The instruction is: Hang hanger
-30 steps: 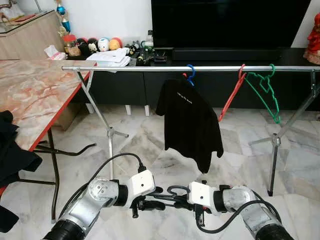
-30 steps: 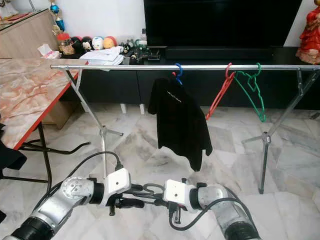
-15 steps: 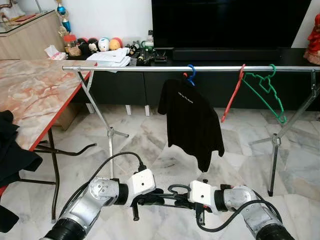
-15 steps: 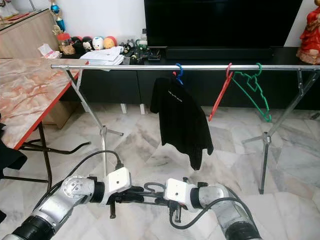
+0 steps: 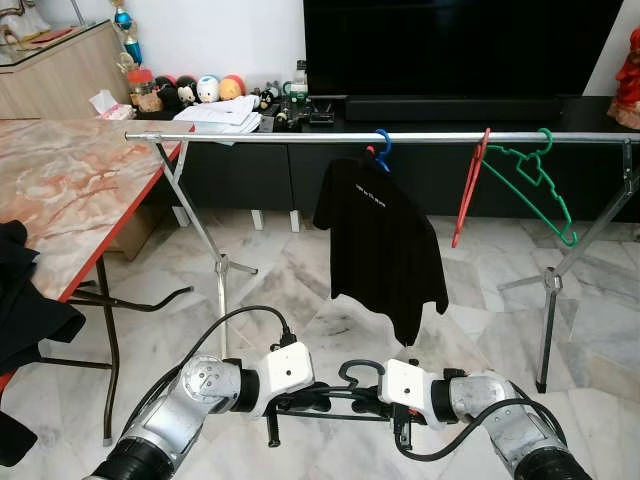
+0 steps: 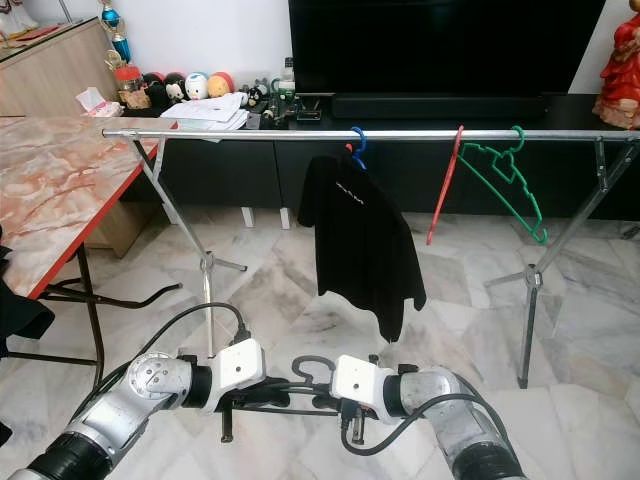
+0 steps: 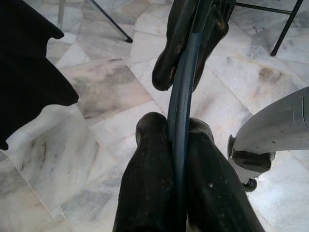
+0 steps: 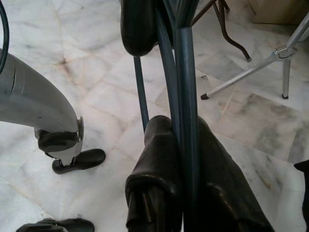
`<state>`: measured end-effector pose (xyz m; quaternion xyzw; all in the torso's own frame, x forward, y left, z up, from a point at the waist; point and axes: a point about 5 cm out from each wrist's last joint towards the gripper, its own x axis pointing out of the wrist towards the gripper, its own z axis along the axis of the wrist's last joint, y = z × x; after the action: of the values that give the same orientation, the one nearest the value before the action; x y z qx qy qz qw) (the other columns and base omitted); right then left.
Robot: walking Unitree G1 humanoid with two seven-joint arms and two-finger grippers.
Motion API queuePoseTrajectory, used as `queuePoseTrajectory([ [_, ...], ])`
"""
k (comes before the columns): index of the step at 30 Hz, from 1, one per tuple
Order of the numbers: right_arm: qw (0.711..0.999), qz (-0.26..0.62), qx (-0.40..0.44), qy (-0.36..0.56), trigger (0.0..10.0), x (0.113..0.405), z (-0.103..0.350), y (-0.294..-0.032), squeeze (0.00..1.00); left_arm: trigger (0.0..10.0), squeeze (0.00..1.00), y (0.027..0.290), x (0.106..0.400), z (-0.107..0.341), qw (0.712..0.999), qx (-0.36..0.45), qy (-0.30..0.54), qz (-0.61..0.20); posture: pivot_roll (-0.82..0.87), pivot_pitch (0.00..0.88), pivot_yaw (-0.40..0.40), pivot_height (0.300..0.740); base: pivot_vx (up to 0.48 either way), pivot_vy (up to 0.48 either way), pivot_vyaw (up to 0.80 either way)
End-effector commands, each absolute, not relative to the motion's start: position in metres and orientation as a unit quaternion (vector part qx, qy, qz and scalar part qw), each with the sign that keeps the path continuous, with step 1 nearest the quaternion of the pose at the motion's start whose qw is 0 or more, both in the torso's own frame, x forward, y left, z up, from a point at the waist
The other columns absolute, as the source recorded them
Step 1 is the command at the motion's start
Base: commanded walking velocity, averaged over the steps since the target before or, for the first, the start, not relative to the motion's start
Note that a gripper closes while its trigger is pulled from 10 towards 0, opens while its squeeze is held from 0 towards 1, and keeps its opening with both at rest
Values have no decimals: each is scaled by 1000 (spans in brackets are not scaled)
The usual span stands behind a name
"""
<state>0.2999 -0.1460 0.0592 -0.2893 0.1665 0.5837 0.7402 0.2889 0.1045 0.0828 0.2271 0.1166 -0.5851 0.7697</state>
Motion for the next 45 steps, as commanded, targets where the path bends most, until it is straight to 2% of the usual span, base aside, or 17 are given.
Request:
queuePoseTrajectory([
  [1,728,613,-261,160,10000,293,58,-138,1000,0,0,110,294,86,779,233,114,-571,27,77,61,740,0,0,0],
  [9,705,635,-259,180,10000,286,54,-142,1000,0,0,114,293,81,766,271,123,-571,25,77,60,740,0,0,0],
  [13,702,637,-260,184,10000,286,53,-143,1000,0,0,116,294,80,766,275,125,-568,25,77,60,740,0,0,0],
  [21,697,633,-275,193,10000,285,51,-146,1000,0,0,126,291,70,748,321,142,-563,25,78,61,740,0,0,0],
  [29,703,603,-314,208,10000,288,44,-151,1000,0,0,130,290,67,751,323,145,-558,27,78,60,740,0,0,0],
  [36,718,558,-346,231,10000,288,32,-163,1000,0,0,147,281,56,757,323,167,-543,26,78,60,740,0,0,0],
  [39,740,532,-348,221,10000,292,33,-164,992,0,0,153,276,52,758,323,174,-539,30,82,58,740,0,0,0],
  [40,746,523,-348,221,10000,293,32,-164,710,0,0,155,274,50,760,321,179,-537,29,81,58,740,0,0,0],
  [41,761,496,-352,225,10000,296,30,-166,0,0,0,160,271,47,765,319,188,-527,31,81,57,740,0,0,0],
  [44,784,455,-352,233,10000,299,25,-169,0,0,0,168,269,40,777,322,203,-501,32,81,58,740,0,0,0],
  [45,822,399,-322,246,10000,299,19,-172,0,10000,0,178,268,30,806,313,218,-452,38,80,60,740,0,0,0],
])
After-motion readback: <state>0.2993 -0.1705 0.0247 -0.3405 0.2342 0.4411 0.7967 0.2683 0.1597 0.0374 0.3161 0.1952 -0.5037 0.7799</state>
